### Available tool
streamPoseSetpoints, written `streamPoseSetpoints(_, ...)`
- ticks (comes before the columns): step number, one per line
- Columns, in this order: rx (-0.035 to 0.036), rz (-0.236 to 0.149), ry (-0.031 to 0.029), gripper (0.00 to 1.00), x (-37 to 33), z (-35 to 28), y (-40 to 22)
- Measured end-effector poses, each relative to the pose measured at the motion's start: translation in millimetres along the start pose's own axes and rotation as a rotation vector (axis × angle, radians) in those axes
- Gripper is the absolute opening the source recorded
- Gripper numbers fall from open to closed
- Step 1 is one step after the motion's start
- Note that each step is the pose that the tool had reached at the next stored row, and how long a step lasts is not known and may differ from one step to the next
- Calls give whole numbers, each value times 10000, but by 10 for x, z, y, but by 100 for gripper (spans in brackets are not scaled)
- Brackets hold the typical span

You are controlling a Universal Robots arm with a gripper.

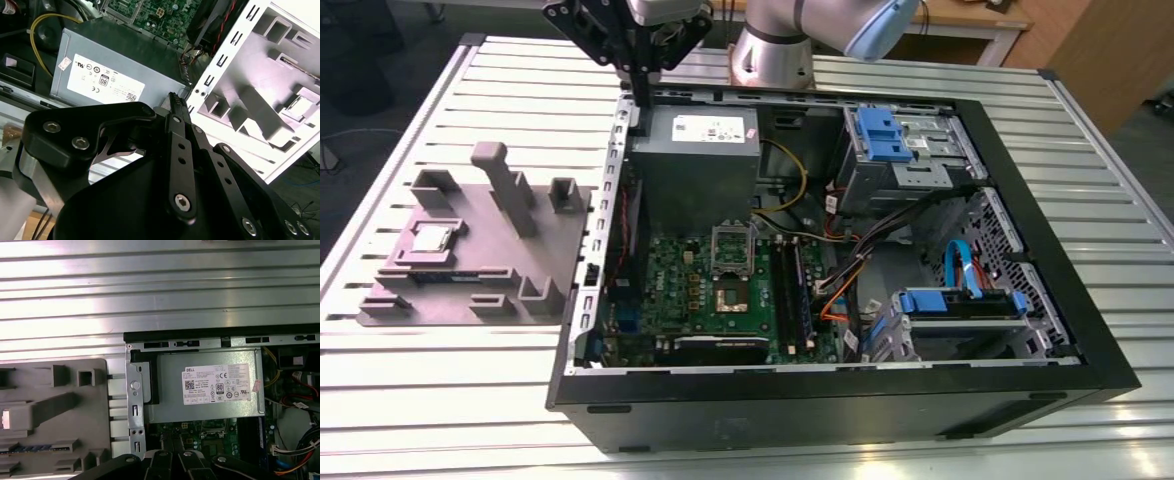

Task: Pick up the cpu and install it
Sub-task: 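Reach for the cpu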

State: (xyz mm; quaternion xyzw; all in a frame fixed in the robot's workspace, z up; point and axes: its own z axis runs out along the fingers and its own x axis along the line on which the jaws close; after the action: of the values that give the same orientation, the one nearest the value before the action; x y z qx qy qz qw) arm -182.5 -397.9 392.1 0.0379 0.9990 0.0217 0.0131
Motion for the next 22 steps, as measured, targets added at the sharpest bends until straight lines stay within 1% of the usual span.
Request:
streamPoseSetpoints(19,0,0,0,10,40,-1,-3)
streamPoseSetpoints(20,0,0,0,10,134,-3,-10)
streamPoseSetpoints(21,0,0,0,10,151,-3,-12)
streamPoseSetpoints(22,0,0,0,10,152,-3,-12)
